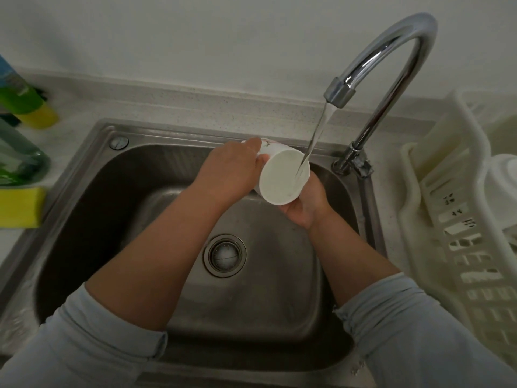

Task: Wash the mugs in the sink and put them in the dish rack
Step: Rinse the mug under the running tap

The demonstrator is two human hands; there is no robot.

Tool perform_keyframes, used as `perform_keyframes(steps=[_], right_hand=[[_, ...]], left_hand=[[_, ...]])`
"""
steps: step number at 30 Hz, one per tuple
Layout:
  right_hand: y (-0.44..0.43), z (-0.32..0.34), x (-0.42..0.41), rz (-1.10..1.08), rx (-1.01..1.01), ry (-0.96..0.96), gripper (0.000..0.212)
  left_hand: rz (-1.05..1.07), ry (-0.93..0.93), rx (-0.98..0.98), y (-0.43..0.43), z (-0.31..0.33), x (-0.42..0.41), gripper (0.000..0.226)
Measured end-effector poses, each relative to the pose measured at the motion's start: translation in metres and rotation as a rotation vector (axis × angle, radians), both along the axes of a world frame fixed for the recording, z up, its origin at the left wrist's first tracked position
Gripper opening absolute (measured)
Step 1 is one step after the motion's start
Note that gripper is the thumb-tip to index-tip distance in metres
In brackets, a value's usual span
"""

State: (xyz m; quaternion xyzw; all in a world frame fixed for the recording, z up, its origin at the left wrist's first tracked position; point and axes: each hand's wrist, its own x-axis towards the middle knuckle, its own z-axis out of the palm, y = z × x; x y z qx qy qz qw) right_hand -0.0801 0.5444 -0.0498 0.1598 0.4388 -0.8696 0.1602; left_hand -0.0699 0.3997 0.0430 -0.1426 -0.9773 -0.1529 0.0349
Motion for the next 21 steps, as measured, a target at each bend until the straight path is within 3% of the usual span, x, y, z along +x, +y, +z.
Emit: perform_keyframes(steps=[8,12,16,18,21], right_hand=[[-0.005,-0.004,0.006,0.136,-0.083,-0.137,0.034],[-0.001,-0.008,0.017,0.228,0.049,-0.223,0.036],[-0.003,-0.011,0.032,0.241,0.003,-0.240,0.033],[-0.005,-0.010,0.039,0.232,-0.053,-0.272,0.034],[-0.001,-0.009,0.045,0.304,-0.066,-0.350,0.046]], left_hand=[[0.017,-0.091,-0.112,0.000,0.013,-0.007,0.033],[0.036,-0.240,-0.130,-0.003,0.011,-0.011,0.034],[0.040,-0.434,-0.172,-0.004,0.007,-0.015,0.028],[0.014,-0.518,-0.176,-0.004,0.010,-0.017,0.033],[-0.129,-0.541,-0.361,-0.005,0.010,-0.018,0.051]])
